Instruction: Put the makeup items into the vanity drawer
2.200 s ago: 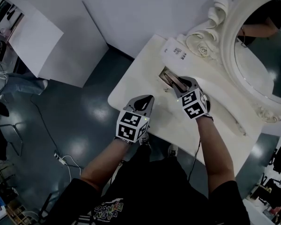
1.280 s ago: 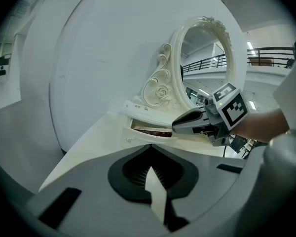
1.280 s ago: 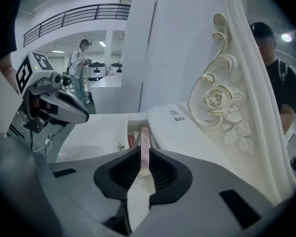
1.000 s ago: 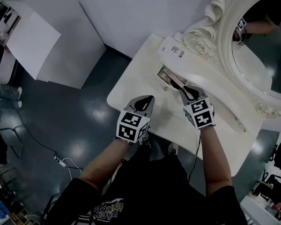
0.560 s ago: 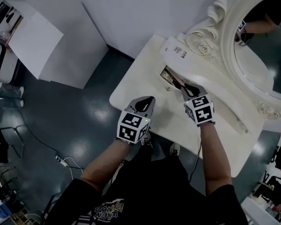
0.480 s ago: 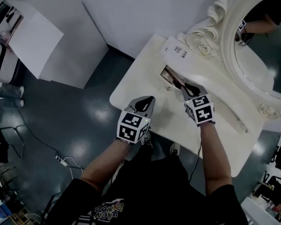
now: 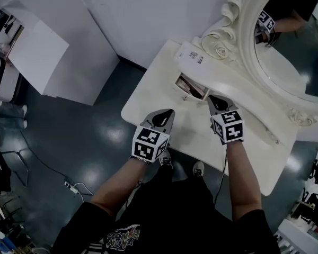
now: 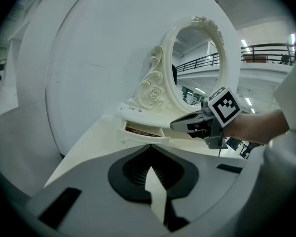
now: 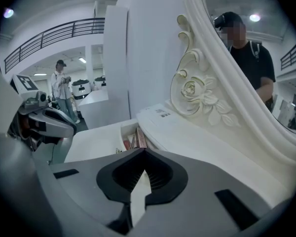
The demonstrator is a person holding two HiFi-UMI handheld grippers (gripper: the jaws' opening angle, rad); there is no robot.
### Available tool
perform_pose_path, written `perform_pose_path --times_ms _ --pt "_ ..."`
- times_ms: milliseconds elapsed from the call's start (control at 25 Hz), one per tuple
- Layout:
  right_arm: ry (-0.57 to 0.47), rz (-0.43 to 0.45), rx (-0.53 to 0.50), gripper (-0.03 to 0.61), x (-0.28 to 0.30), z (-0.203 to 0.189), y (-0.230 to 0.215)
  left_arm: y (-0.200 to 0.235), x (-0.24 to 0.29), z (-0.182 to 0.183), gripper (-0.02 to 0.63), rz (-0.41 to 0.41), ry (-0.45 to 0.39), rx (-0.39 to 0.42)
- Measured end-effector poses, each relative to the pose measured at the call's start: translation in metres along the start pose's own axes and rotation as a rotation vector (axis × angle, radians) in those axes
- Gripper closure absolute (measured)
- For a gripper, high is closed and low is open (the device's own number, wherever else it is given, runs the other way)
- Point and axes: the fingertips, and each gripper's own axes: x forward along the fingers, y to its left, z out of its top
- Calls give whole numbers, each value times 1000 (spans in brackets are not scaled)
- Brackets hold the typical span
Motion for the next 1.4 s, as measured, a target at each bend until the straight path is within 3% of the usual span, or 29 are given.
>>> perform_pose_path --times_ms 560,960,1400 --pt "-129 -90 198 549 -97 -24 -16 -65 2 6 615 -101 1 79" --pt "-207 -171 263 549 -204 -73 -23 -153 0 5 615 -184 13 119" --pt "-270 -117 297 549 -287 -124 -18 -254 -15 -13 615 -181 -4 105"
